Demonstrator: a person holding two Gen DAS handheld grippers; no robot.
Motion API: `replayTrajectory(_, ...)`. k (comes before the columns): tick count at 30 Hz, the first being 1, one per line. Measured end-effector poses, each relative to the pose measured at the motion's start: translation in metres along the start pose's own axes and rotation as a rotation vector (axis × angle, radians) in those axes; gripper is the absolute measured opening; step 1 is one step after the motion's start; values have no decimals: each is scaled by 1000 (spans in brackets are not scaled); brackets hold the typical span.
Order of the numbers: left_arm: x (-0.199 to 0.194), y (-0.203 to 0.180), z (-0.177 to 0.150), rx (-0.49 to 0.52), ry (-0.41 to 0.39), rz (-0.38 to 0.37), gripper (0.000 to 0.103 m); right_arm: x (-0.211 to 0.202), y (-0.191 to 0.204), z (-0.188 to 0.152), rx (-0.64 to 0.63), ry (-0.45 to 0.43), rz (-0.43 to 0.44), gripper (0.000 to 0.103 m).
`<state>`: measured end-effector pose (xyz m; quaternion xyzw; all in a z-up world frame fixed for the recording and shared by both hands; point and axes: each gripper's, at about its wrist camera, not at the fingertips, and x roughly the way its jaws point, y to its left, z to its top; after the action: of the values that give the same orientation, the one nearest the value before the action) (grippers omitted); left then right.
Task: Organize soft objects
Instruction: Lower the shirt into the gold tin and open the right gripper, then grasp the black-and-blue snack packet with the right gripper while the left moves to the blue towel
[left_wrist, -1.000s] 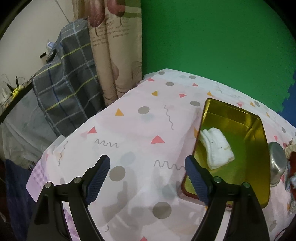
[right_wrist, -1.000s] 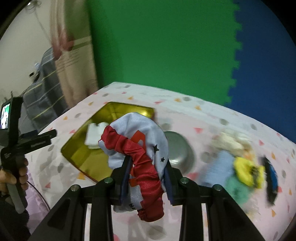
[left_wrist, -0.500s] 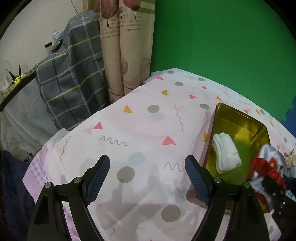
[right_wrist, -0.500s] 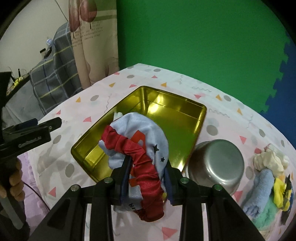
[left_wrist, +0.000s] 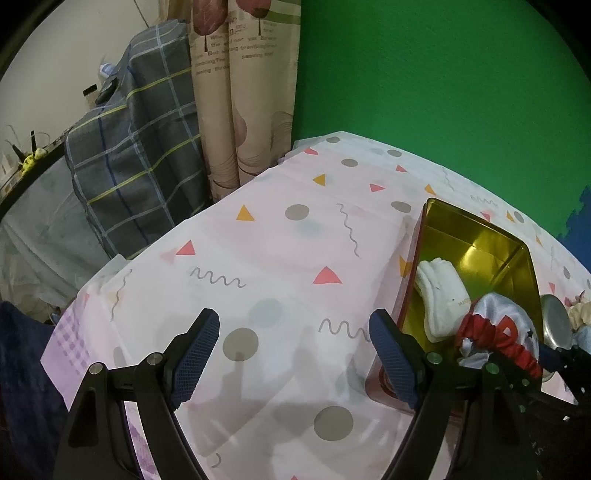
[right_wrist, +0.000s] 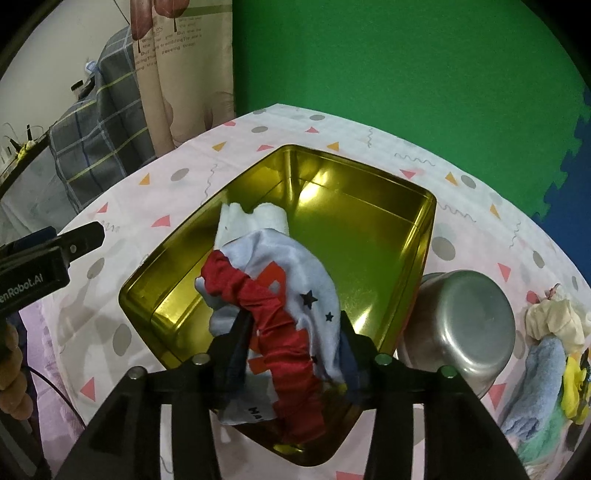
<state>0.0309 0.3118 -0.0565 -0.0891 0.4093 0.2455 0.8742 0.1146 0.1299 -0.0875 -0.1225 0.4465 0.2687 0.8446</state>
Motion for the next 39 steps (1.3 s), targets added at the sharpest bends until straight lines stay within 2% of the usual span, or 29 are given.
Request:
replayTrajectory(5, 0, -2, -2, 7, -3, -2, 81, -7, -2, -1, 11, -4, 17, 58)
replayTrajectory(11, -3, -6, -2, 23, -13, -9, 81, -28, -3, -1, 19, -42, 24, 59)
replayTrajectory(16, -7, -13, -3, 34, -21, -36, 81, -56, -19, -9, 64, -101, 30, 59)
replayTrajectory(20, -11, -25, -6, 69, -41, -40, 81, -75, -40, -21, 65, -134, -22, 59)
replayTrajectory(23, -13, -33, -8, 99, -49, -47, 81, -91, -66, -33, 85, -152, -78, 59)
replayTrajectory(27, -15, -44, -11, 125, -50, -60, 81, -110, -114, -53, 171, -169, -144, 59)
replayTrajectory(33, -19, -58, -17, 172, -64, -70, 81, -137, -194, -94, 300, -169, -294, 59)
replayTrajectory(39, -23, -68, -21, 204, -72, -119, 81, -151, -274, -133, 405, -143, -418, 59)
